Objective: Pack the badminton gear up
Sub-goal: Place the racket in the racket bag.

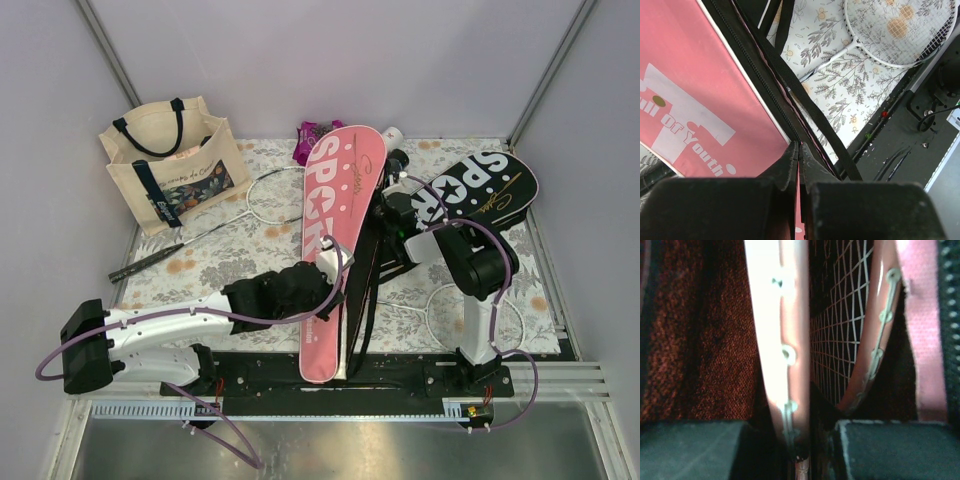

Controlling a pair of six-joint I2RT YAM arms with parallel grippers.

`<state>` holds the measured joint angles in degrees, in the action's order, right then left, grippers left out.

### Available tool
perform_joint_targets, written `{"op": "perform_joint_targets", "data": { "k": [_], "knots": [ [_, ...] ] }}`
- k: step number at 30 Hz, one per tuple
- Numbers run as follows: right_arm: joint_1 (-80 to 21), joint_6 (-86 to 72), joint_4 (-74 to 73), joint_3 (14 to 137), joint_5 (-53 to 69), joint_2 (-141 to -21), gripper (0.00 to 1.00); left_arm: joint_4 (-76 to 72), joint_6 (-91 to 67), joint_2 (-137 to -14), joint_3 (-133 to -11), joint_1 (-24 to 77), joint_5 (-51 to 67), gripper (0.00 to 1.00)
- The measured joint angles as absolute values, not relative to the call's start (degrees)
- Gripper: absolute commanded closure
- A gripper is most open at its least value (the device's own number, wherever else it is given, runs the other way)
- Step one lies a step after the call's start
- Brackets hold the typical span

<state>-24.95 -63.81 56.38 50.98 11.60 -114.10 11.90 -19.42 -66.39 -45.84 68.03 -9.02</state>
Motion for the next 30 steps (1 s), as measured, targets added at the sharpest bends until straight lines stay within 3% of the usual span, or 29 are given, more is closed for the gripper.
{"op": "perform_joint_targets", "data": {
  "k": [20, 25, 30],
  "knots": [
    [-28.36, -61.76, 52.71, 55.75, 3.25, -115.66, 1.00, 7.05, -25.12, -64.77, -42.98, 67.55, -8.58, 1.00],
    [-30.87, -59.96, 52.21, 56.21, -0.45, -115.66, 0.92, 4.01, -26.72, -64.82, -40.25, 67.51, -8.54, 1.00],
    [-32.60, -59.46, 51.07, 54.81, -2.11, -114.76, 0.67, 1.67, -28.60, -65.12, -37.82, 67.90, -8.10, 1.00]
  ]
}}
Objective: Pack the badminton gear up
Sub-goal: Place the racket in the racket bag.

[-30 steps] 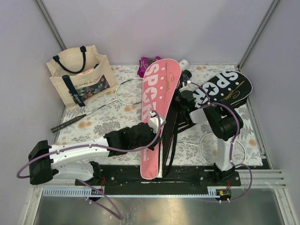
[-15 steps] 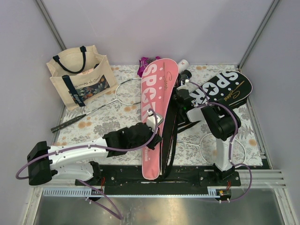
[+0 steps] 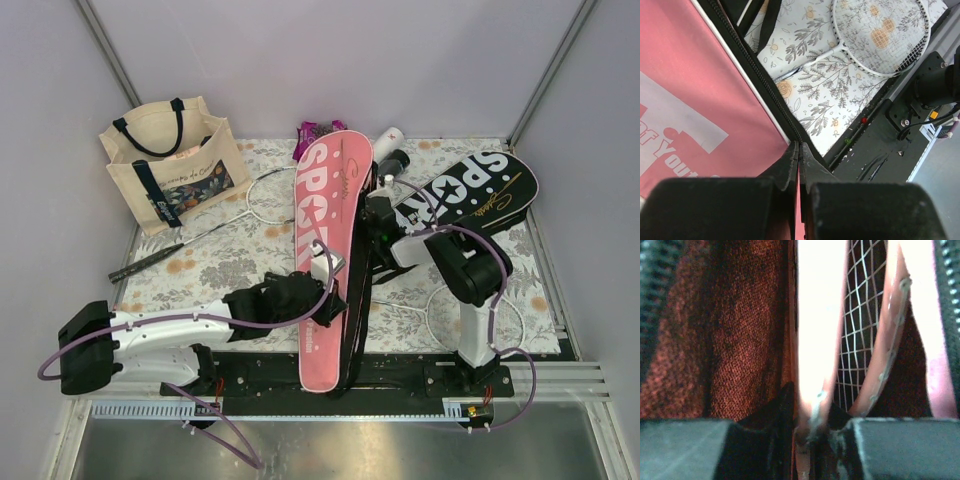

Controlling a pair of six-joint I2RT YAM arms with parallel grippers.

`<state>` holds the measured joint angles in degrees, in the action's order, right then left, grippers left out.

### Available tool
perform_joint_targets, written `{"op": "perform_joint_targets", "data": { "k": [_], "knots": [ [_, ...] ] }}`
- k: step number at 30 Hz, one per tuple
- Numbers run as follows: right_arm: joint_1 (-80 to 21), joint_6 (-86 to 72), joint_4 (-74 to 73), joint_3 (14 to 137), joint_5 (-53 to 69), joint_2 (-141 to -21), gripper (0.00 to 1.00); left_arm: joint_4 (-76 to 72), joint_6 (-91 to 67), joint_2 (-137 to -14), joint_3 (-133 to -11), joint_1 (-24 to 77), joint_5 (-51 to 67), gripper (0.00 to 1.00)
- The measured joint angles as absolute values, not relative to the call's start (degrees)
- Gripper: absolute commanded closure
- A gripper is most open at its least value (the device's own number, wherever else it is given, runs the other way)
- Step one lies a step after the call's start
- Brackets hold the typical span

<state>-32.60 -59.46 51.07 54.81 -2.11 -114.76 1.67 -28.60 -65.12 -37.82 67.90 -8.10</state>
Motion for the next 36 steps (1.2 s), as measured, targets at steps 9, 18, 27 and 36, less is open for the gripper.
{"op": "perform_joint_targets", "data": {
  "k": [9, 18, 27, 36],
  "knots": [
    [-32.62, -53.45, 33.67, 51.72, 0.71, -101.93, 0.33, 0.67, -28.97, -66.98, -37.82, 68.55, -10.33, 0.95],
    [-31.11, -44.56, 7.49, 52.27, 5.19, -95.59, 0.23, 0.25, -29.02, -70.06, -37.85, 68.58, -11.57, 0.81],
    [-23.94, -42.83, 1.63, 44.40, 13.34, -84.55, 0.15, 0.34, -29.43, -72.36, -37.91, 68.69, -12.21, 0.66],
    [-21.91, -42.89, 6.46, 40.97, 18.74, -82.17, 0.15, 1.13, -29.63, -75.50, -40.42, 68.66, -12.60, 0.57]
  ]
}}
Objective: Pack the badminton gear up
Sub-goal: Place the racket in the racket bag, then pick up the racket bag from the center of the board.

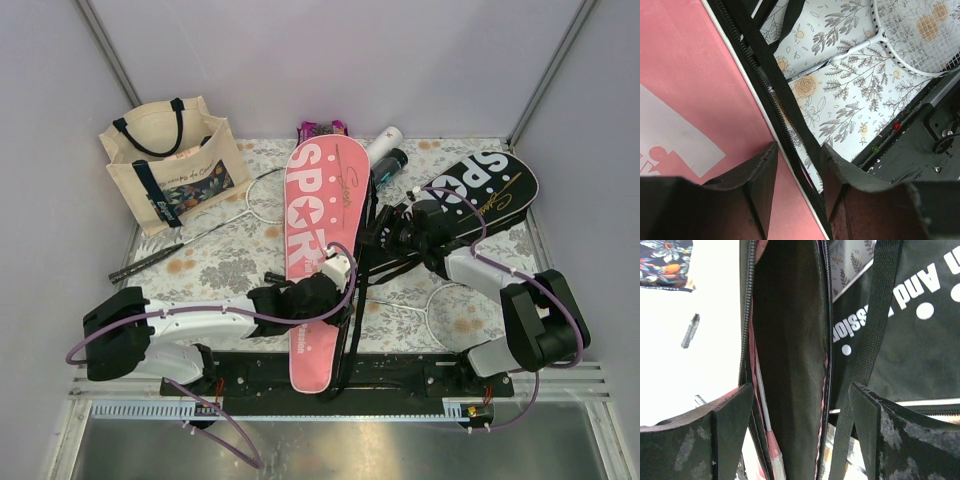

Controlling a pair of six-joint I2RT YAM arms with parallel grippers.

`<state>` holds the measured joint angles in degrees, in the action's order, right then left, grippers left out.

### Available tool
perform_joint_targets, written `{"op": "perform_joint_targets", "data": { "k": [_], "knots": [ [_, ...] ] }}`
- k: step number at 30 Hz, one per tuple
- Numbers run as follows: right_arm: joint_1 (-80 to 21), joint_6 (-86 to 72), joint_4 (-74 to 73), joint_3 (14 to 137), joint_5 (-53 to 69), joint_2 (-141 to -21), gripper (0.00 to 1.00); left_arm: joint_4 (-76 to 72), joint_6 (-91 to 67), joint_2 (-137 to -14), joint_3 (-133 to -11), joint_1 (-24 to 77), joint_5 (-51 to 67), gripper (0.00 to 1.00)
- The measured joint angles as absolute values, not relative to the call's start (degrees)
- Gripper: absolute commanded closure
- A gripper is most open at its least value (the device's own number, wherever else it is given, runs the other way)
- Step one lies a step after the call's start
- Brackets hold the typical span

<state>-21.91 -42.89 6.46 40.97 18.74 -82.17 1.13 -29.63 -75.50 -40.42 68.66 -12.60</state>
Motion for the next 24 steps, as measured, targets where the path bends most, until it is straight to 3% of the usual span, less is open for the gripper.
{"op": "perform_joint_targets", "data": {
  "k": [7, 11, 15, 24],
  "knots": [
    [-20.23, -45.32, 14.37, 38.79, 22.33, -83.77, 0.18, 1.61, -29.65, -76.20, -40.49, 68.66, -13.30, 0.57],
    [-20.18, -47.29, 18.17, 37.19, 22.98, -83.74, 0.10, 1.65, -29.67, -77.19, -40.49, 68.66, -13.56, 0.56],
    [-20.16, -49.25, 21.67, 34.13, 21.23, -81.71, 0.10, 1.72, -29.89, -78.02, -40.49, 68.66, -13.69, 0.55],
    [-20.16, -48.86, 23.38, 36.18, 20.84, -86.70, 0.16, 1.87, -30.00, -78.08, -40.49, 68.69, -14.02, 0.49]
  ]
}}
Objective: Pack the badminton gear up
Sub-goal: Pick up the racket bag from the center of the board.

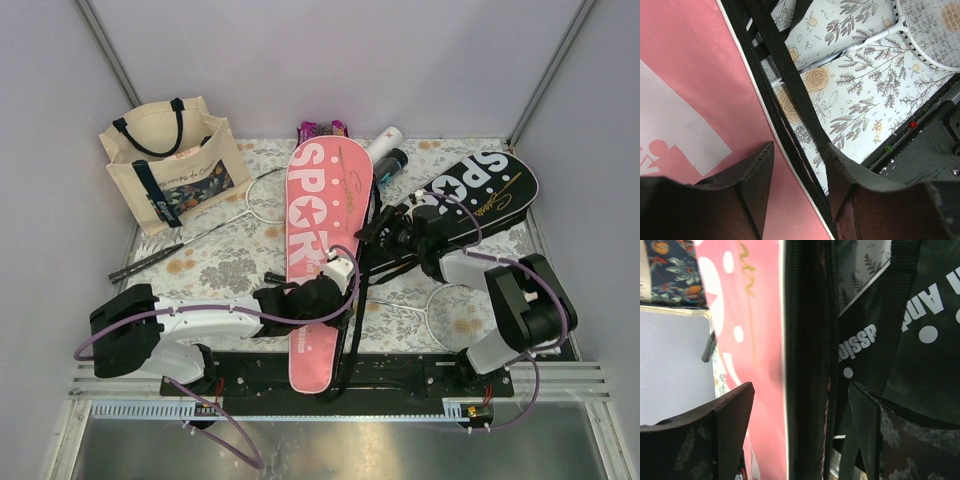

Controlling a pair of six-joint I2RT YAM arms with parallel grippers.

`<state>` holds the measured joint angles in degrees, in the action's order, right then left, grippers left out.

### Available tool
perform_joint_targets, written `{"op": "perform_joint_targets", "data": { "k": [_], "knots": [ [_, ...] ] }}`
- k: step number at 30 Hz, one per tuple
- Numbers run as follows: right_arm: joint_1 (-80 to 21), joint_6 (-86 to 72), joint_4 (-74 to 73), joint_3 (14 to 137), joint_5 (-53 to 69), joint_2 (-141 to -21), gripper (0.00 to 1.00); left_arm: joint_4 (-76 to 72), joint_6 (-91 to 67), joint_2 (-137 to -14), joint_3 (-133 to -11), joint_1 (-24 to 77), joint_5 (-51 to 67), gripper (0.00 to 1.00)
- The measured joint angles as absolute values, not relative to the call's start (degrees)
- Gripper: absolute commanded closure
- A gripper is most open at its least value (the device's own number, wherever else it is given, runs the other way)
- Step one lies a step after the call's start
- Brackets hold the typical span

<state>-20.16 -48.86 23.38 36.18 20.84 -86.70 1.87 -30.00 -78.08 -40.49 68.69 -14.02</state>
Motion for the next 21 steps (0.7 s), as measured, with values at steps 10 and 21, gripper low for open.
{"op": "perform_joint_targets", "data": {
  "k": [10, 21],
  "knots": [
    [-20.12, -49.12, 28.58, 40.32, 26.57, -100.44, 0.31, 2.50, -30.04, -76.16, -40.49, 68.66, -14.94, 0.37],
    [-20.08, -55.02, 38.22, 40.34, 31.79, -102.10, 0.74, 9.30, -27.88, -68.25, -42.98, 68.62, -18.79, 0.27]
  ]
}}
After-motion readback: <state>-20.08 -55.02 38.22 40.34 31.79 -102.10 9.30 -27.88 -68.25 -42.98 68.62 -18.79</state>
